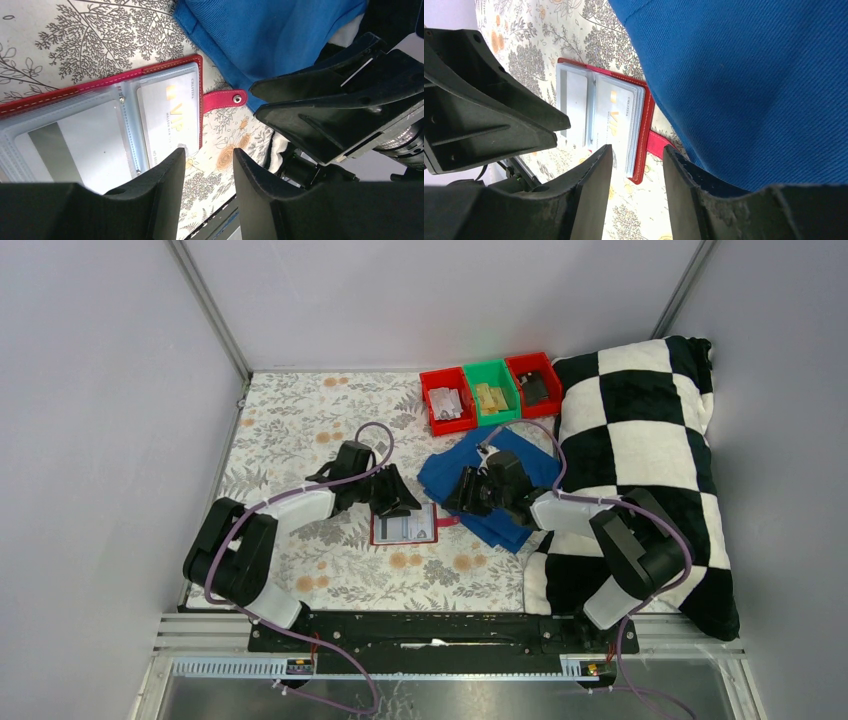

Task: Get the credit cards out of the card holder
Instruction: Remove the credit card from the card holder.

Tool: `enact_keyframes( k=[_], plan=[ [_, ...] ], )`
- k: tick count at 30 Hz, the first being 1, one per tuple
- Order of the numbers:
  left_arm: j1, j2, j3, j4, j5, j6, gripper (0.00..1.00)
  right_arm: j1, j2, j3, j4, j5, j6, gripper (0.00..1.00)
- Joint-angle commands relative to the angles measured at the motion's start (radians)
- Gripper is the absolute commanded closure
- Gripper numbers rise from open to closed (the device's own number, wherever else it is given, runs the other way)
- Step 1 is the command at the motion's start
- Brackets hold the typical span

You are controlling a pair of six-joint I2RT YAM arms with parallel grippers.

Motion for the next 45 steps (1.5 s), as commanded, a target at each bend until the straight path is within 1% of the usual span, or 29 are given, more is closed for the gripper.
enact_keyframes(
  k=[1,4,9,11,12,21,30,40,42,45],
  plan=[
    [0.005,0.002,-0.004,0.003,-0.045,0.018,0.56,0.030,0.007,0.029,0.030,-0.048,-0.005,0.52],
    [0.018,0.009,-0.005,-0.015,-0.068,0.021,0.56,0.063,0.059,0.051,0.073,-0.082,0.026,0.58],
    [0.033,0.021,-0.027,-0.003,-0.057,0.026,0.57,0.069,0.117,0.054,0.137,-0.097,0.061,0.79],
    [0.033,0.034,-0.032,-0.003,-0.053,0.030,0.58,0.069,0.133,0.063,0.142,-0.108,0.061,0.85],
    [0.033,0.037,-0.036,-0.002,-0.055,0.031,0.58,0.072,0.140,0.067,0.145,-0.113,0.062,0.86],
    [0.034,0.052,-0.060,0.015,-0.064,0.026,0.59,0.072,0.209,0.072,0.188,-0.138,0.083,0.86],
    [0.034,0.061,-0.069,0.021,-0.064,0.036,0.61,0.074,0.263,0.065,0.222,-0.148,0.101,0.84],
    [0.036,0.077,-0.102,0.082,-0.054,0.029,0.72,0.076,0.283,0.056,0.243,-0.150,0.117,0.84],
    [0.038,0.086,-0.110,0.110,-0.050,0.027,0.77,0.075,0.292,0.057,0.251,-0.156,0.122,0.85],
    [0.043,0.087,-0.111,0.114,-0.048,0.030,0.90,0.075,0.299,0.056,0.254,-0.162,0.126,0.85]
  ],
)
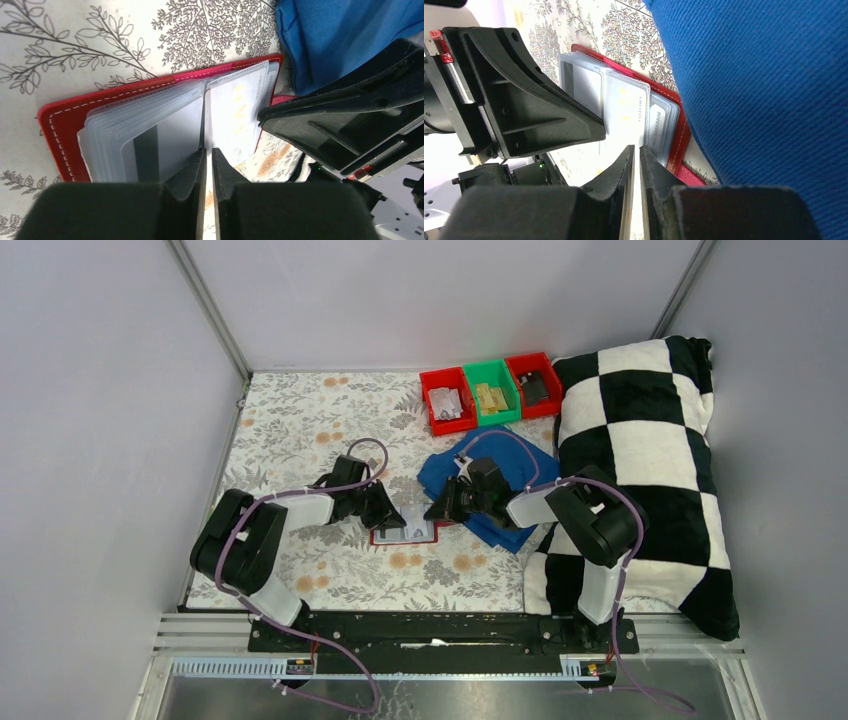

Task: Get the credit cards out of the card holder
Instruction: Remove the credit card from the card holder.

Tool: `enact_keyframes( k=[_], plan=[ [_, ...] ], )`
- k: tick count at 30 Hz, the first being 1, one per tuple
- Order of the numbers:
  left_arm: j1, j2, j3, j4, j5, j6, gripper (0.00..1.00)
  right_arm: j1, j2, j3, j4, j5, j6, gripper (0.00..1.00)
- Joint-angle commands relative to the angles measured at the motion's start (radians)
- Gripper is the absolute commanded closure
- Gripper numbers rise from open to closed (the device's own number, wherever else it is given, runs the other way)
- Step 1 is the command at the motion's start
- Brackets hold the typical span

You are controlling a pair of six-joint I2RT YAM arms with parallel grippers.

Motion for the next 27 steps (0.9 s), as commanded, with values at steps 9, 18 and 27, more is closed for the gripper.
enact_keyframes(
  k=[9,18,27],
  plan=[
    [0.011,-0.046,0.028,-0.051,-0.064,0.046,1.00,0.011,-0.023,-0.010,-0.014,0.001,-0.019,0.85],
    [0.036,-0.151,0.037,-0.115,-0.075,0.062,1.00,0.011,-0.107,0.004,-0.050,0.035,-0.043,0.82],
    [0.037,-0.152,0.006,-0.040,-0.018,0.032,0.99,0.013,-0.094,0.012,-0.031,0.013,-0.028,0.80]
  ],
)
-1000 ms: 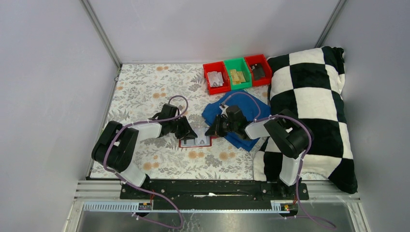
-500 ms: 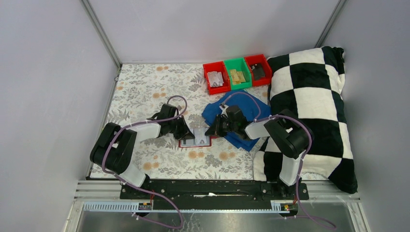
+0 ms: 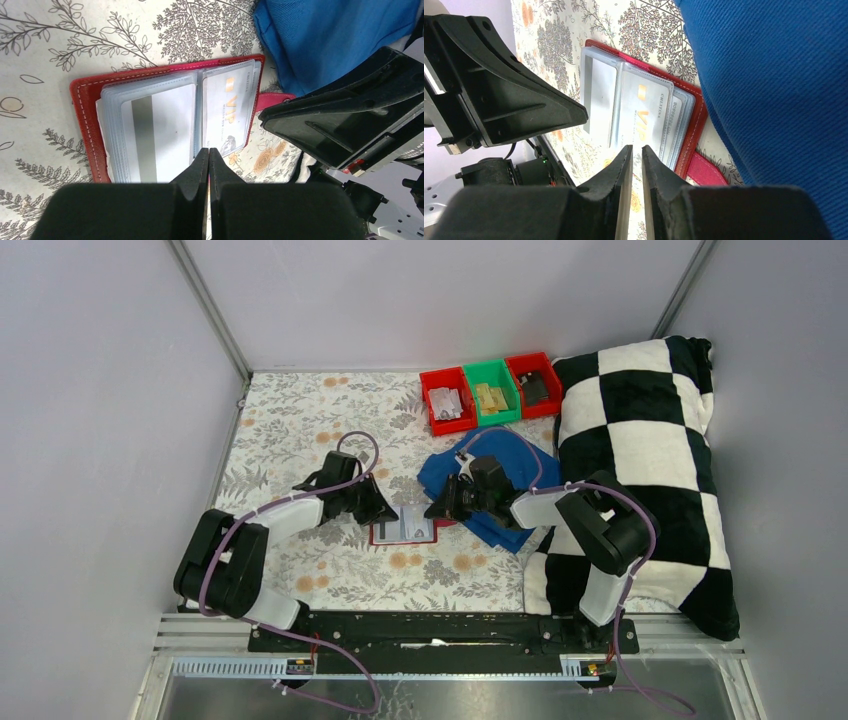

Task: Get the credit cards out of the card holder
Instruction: Remove the credit card from the card holder.

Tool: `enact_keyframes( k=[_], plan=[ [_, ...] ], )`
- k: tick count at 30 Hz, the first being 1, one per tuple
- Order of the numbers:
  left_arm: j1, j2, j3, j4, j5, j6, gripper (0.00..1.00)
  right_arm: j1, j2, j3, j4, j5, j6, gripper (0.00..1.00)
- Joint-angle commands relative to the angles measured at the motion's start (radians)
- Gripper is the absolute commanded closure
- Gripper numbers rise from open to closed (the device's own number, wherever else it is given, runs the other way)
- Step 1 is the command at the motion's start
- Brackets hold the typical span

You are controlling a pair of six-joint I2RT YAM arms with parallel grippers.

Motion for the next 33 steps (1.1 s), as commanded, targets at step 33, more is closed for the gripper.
enact_keyframes(
  k=[33],
  plan=[
    [0.002,0.033,-0.021,0.084,0.024,-0.009,0.70,0.013,0.004,-0.026,-0.005,0.066,-0.032,0.75]
  ],
)
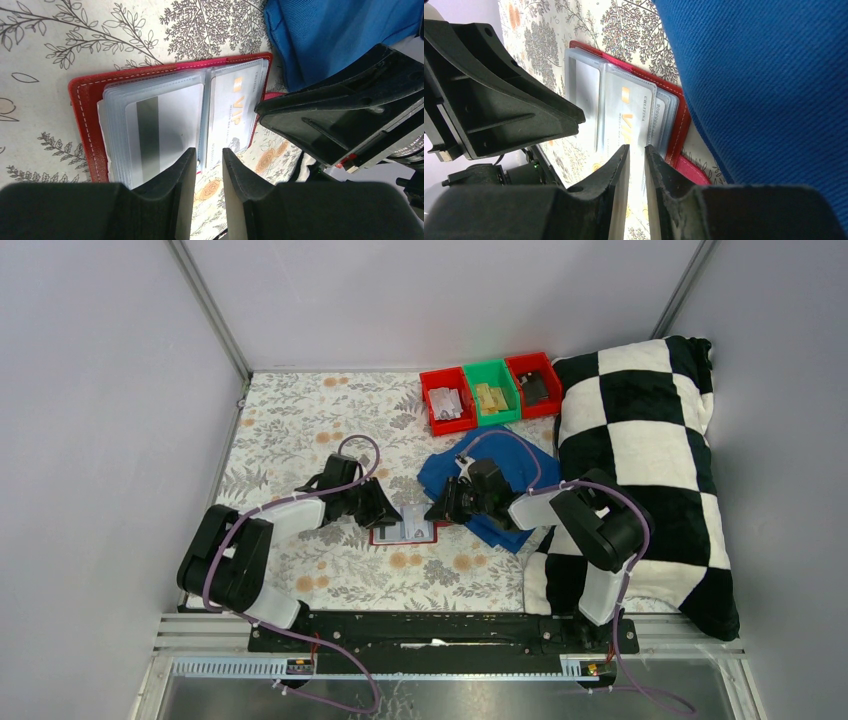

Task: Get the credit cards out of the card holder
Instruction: Remove the credit card from the card holder.

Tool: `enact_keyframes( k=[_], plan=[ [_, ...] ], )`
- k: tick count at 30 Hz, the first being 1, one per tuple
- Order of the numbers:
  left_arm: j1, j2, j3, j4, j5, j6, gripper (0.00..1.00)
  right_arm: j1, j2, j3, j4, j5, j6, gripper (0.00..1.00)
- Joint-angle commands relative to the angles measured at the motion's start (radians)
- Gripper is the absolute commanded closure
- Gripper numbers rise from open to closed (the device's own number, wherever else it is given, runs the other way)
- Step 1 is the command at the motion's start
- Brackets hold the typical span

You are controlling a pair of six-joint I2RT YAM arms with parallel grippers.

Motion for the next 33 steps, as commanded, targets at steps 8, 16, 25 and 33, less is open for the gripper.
enact_keyframes(
  k=[8,16,25,33],
  plan=[
    [0.003,0.011,0.004,0.032,0.003,0.017,0.70,0.008,0.004,0.002,-0.008,-0.010,-0.030,0.75],
    [0.009,0.012,-0.003,0.018,-0.008,0.030,0.69,0.046,0.051,0.043,-0.008,-0.048,-0.030,0.76],
    [0.036,0.020,-0.033,0.032,0.002,0.050,0.68,0.057,0.095,0.052,0.016,-0.052,-0.004,0.80],
    [0.043,0.046,-0.035,0.016,-0.020,0.079,0.67,0.042,0.144,0.041,0.071,-0.074,0.036,0.92]
  ],
)
